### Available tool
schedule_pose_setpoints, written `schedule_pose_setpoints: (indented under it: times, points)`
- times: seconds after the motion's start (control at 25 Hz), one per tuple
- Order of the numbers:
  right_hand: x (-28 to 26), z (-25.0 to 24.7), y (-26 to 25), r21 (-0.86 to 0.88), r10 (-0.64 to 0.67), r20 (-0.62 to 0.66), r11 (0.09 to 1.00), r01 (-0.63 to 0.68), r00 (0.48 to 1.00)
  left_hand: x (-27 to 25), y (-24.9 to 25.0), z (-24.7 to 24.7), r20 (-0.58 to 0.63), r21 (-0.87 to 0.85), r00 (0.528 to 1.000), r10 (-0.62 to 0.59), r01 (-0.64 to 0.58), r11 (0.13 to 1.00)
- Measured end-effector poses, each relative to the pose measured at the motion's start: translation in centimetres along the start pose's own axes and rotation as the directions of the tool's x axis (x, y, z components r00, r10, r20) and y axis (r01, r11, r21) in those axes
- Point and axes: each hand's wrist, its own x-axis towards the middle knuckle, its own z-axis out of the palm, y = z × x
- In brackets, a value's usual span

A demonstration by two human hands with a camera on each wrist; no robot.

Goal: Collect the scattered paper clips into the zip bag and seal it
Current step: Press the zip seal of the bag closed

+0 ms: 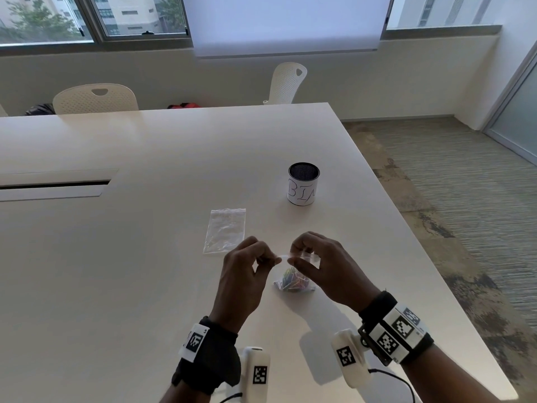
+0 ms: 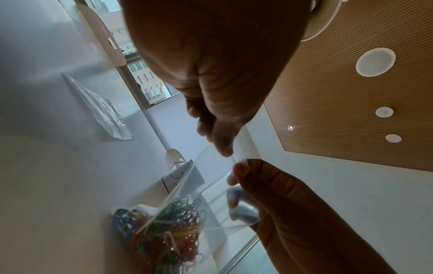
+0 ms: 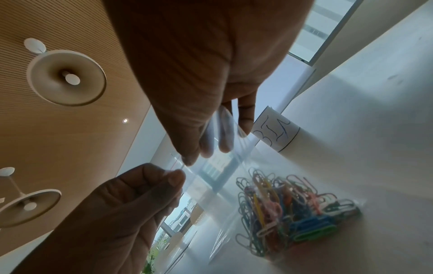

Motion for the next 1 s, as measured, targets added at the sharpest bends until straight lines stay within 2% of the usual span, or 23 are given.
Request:
schedule_pose_setpoints:
  times: [0.16,0.28,0.36,0.48,0.6,0.72,0.8,0.84,0.92,1.0]
  points:
    - [0.1,-0.5,0.7,0.043,0.019,-0.039,0.999,-0.017,0.999,0.0,-0.3,0.1,0.009,-0.02,1.0,-0.019,0.019,1.0]
    - [0.1,-0.8,0.6,0.145,0.053,-0.032,0.988,-0.047,0.998,-0.1,-0.7,0.0,0.181,-0.06,0.98,-0.077,0.089,0.994]
    - [0.2,-1.0,0.2,0.173,0.041,0.005,0.984,-0.041,0.999,-0.3,-0.8,0.0,0.323,-0.075,0.937,-0.136,0.168,0.983]
    - [0.5,-1.5,-0.5,0.269,0.019,0.043,0.963,-0.03,0.999,-0.8,-0.9,0.1,0.429,-0.157,0.891,-0.15,0.237,0.959]
    - [0.9,-1.6,-1.0,0.47,0.104,0.045,0.875,-0.113,0.994,-1.3,-0.8,0.3,0.471,-0.361,0.86,-0.199,0.393,0.846]
    - [1.2,-0.7,-0.4,0.599,0.3,0.005,0.763,-0.244,0.954,-1.6,-1.0,0.6,0.457,-0.481,0.835,-0.307,0.522,0.705]
    - [0.9,0.2,0.5,0.662,0.411,0.143,0.637,-0.395,0.901,-1.6,-1.2,0.8,0.397,-0.507,0.833,-0.386,0.55,0.664]
    - [0.6,0.6,0.8,0.668,0.414,0.246,0.582,-0.463,0.876,-1.5,-1.2,0.8,0.365,-0.517,0.833,-0.415,0.552,0.654]
    - [-0.1,1.6,1.1,0.66,0.34,0.417,0.524,-0.538,0.843,-1.4,-1.0,0.9,0.319,-0.535,0.825,-0.466,0.563,0.63]
    - [-0.2,2.5,1.1,0.683,0.273,0.478,0.482,-0.549,0.835,-1.2,-1.0,1.0,0.309,-0.523,0.802,-0.512,0.592,0.613]
